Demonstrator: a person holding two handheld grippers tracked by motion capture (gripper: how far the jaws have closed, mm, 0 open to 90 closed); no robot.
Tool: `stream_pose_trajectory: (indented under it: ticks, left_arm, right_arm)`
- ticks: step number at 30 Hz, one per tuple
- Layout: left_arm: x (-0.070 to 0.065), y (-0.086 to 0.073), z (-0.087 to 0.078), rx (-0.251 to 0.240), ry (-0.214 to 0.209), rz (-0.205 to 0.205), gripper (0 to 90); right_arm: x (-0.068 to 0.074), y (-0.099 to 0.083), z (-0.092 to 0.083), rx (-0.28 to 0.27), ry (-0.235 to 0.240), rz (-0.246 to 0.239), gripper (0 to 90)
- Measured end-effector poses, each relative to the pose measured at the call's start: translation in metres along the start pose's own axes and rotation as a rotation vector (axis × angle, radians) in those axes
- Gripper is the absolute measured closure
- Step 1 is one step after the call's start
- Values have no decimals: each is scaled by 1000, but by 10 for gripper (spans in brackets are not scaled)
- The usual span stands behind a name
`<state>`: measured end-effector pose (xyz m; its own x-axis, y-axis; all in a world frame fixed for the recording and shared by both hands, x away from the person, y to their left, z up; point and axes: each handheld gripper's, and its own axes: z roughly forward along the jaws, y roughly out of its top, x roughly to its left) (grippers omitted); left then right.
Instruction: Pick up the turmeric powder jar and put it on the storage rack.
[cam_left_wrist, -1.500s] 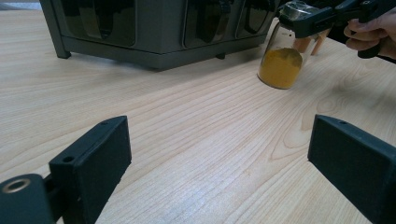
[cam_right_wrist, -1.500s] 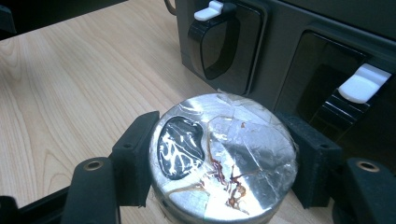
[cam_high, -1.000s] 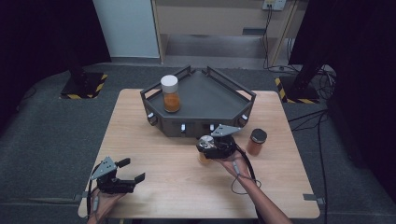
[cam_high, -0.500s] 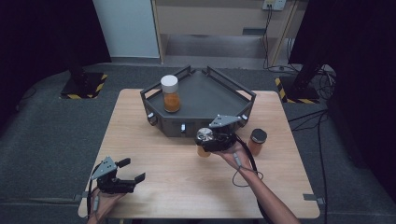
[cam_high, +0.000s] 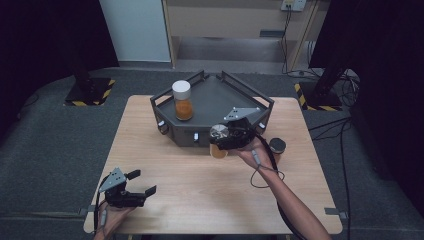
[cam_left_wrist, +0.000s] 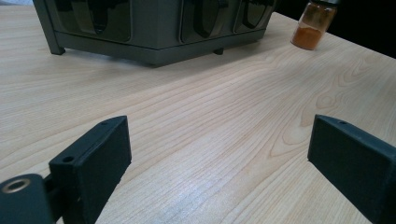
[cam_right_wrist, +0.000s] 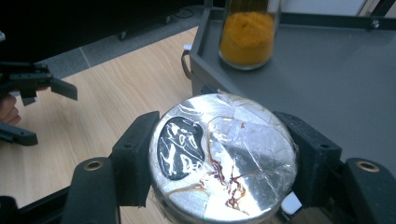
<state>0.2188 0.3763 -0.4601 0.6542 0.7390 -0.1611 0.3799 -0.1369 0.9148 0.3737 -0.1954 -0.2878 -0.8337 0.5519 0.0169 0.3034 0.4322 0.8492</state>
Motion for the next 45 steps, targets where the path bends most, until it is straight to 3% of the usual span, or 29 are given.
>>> stream_pose_trajectory:
  ticks: [13,28,39,45]
  left_arm:
    - [1,0,0,-2,-1,-3,52]
    - [1,-1,0,-4,0,-6,52]
    - [1,-1,0,-4,0,-7,52]
    - [1,-1,0,-4,-1,-7,52]
  right_arm:
    - [-8,37,-2,9,-13,-5,344]
    - [-16,62,8,-8,-54,7,344]
    - [-20,69,20,-43,-112,39,344]
    - [-16,72,33,-41,-176,58,344]
